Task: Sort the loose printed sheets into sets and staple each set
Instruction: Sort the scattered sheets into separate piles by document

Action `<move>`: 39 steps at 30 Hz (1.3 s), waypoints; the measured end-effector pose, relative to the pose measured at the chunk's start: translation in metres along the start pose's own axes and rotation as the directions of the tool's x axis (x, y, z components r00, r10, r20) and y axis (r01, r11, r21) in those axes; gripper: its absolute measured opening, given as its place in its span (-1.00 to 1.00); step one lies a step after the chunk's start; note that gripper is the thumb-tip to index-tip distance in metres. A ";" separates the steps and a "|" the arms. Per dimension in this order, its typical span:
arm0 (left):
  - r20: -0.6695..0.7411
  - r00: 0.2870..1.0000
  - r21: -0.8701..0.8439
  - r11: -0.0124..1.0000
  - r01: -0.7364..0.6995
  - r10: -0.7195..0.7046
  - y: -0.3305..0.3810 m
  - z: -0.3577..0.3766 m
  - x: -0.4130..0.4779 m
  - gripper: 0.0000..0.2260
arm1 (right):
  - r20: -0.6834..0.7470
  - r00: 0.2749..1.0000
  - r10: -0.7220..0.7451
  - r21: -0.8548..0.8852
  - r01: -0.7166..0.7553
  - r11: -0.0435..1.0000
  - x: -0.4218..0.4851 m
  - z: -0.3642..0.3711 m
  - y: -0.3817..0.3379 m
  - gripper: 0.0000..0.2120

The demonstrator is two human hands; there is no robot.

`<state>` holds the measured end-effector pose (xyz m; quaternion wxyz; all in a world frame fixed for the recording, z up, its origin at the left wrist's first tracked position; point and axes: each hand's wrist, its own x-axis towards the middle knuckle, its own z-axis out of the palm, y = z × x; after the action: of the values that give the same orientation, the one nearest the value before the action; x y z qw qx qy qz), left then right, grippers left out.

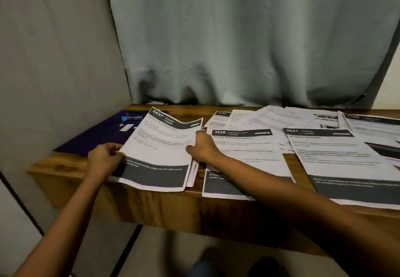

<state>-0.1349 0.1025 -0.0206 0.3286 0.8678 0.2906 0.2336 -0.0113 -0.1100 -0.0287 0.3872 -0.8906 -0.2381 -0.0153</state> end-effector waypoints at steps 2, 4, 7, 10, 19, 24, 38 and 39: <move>-0.005 1.000 0.053 0.999 -0.012 0.012 -0.008 -0.002 -0.001 -0.72 | 0.079 0.997 -0.005 -0.107 0.013 0.994 0.000 0.009 -0.001 -0.62; -0.013 0.999 0.096 0.995 -0.029 0.030 -0.015 -0.002 0.000 -0.73 | 0.196 0.981 -0.004 -0.298 0.064 0.953 -0.002 0.014 0.000 -0.54; -0.016 0.997 0.155 0.986 -0.068 0.072 -0.021 0.000 -0.002 -0.73 | 0.307 0.952 -0.013 -0.450 0.158 0.879 -0.008 0.021 0.007 -0.42; -0.014 0.996 0.176 0.981 -0.084 0.088 -0.021 0.002 -0.004 -0.70 | 0.340 0.940 -0.021 -0.477 0.192 0.858 -0.011 0.024 0.011 -0.36; -0.086 0.995 0.204 0.979 -0.023 0.041 -0.018 0.001 -0.005 -0.62 | 0.387 0.919 -0.072 -0.389 0.234 0.891 -0.014 0.020 0.011 -0.43; -0.124 0.992 0.224 0.974 -0.011 0.040 -0.021 -0.001 -0.008 -0.62 | 0.399 0.914 -0.075 -0.392 0.244 0.887 -0.014 0.021 0.010 -0.43; -0.129 0.991 0.160 0.987 -0.009 0.030 -0.022 -0.002 -0.006 -0.64 | 0.396 0.916 -0.063 -0.419 0.242 0.875 -0.008 0.022 0.004 -0.44; -0.124 0.992 0.144 0.989 -0.016 0.034 -0.021 -0.001 -0.006 -0.64 | 0.392 0.918 -0.060 -0.425 0.238 0.873 -0.007 0.022 0.004 -0.44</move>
<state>-0.1475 0.1116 -0.0362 0.2435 0.8762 0.3158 0.2705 -0.0192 -0.1003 -0.0481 0.1092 -0.9225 -0.3645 0.0643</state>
